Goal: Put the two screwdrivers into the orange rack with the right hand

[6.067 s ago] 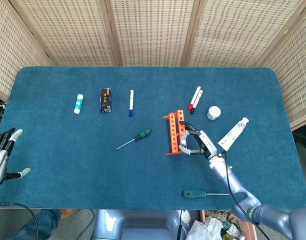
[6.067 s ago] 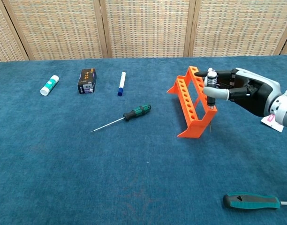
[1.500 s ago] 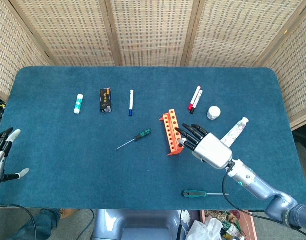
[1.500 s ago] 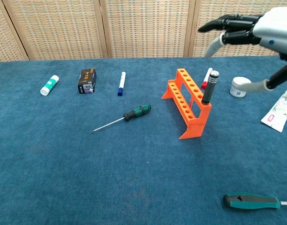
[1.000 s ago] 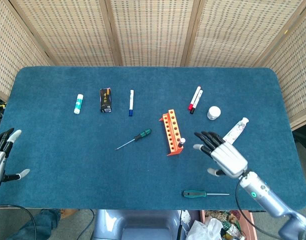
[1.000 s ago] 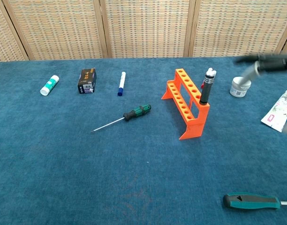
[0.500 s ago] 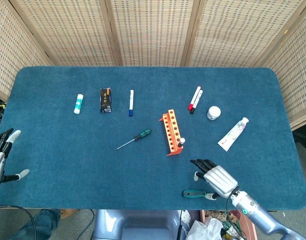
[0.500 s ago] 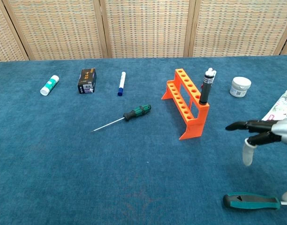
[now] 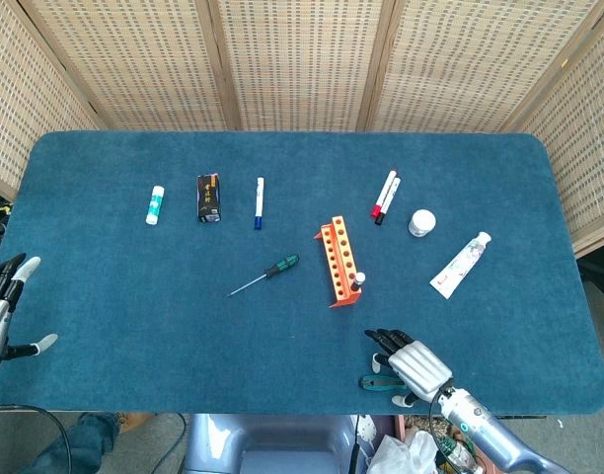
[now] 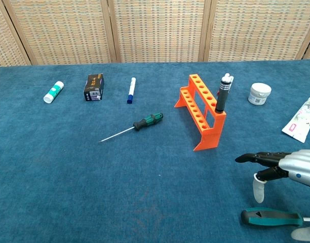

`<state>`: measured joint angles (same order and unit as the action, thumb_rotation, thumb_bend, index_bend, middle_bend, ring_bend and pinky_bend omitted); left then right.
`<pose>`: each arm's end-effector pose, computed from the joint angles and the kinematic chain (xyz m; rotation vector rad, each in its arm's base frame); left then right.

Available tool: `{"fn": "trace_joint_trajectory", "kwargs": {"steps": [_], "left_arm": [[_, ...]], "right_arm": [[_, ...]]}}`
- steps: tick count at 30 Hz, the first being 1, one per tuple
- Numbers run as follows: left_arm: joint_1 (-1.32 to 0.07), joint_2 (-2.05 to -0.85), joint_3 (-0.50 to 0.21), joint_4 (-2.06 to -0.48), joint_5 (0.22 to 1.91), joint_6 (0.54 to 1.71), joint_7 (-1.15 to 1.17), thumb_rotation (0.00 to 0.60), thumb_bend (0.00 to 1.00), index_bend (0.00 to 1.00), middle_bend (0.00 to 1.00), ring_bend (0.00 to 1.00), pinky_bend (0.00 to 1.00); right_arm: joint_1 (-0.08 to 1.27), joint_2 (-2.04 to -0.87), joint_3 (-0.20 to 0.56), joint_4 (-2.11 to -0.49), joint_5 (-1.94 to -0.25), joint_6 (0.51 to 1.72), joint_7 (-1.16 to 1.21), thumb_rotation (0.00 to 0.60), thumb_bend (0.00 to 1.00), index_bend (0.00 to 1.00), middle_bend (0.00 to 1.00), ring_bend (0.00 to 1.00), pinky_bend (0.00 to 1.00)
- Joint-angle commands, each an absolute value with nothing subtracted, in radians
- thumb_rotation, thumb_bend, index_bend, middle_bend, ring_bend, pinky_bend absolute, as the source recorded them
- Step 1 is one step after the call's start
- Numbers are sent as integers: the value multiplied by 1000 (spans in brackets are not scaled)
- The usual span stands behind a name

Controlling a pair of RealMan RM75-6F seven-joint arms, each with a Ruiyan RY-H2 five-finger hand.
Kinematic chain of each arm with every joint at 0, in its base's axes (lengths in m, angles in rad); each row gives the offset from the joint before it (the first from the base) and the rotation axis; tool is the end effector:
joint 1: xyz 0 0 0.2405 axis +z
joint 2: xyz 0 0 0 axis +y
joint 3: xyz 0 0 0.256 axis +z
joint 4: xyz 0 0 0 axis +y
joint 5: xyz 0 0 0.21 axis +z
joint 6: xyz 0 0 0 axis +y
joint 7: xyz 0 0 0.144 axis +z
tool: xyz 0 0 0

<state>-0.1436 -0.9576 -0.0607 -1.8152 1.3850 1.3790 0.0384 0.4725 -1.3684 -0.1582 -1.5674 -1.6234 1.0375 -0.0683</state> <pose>-0.2891 0.1964 0.1830 -1.3871 -0.9914 -0.8470 -0.2367 -0.2082 -0.0022 2.1712 -1.0285 0.8198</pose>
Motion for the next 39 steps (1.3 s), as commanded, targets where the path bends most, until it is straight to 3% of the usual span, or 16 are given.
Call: {"fn": "trace_joint_trajectory", "kwargs": {"steps": [1,12,25,32,39], "left_arm": [[-144,-958,-60,-1816,1386,1379,40,600,0,0,0,0,0],[-145,-961,-61,-1817,1382,1377,45,600,0,0,0,0,0],[-144,-961,-62,-1816,1381,1378,45,600,0,0,0,0,0],[-145,-961,-61,-1816,1383,1378,45,600,0,0,0,0,0],[-145,-961,-60,-1817,1383,1377,44,600,0,0,0,0,0]], "right_arm": [[467,-1380,-155,-1551,-1618,1036,-70,600,131,405,0,0,101],[460,-1422,-144,-1488,-1602,1019,-40,600,188,459,0,0,101],[453,-1446,-138,-1455,-1622,1040,0,600,419,613,0,0,101],[451,-1422,-137,-1482,-1653,1081,61,600,428,637,0,0,101],[452,-1324,-96,-1603,-1666,1171,201,600,428,638,0,0,101]]}}
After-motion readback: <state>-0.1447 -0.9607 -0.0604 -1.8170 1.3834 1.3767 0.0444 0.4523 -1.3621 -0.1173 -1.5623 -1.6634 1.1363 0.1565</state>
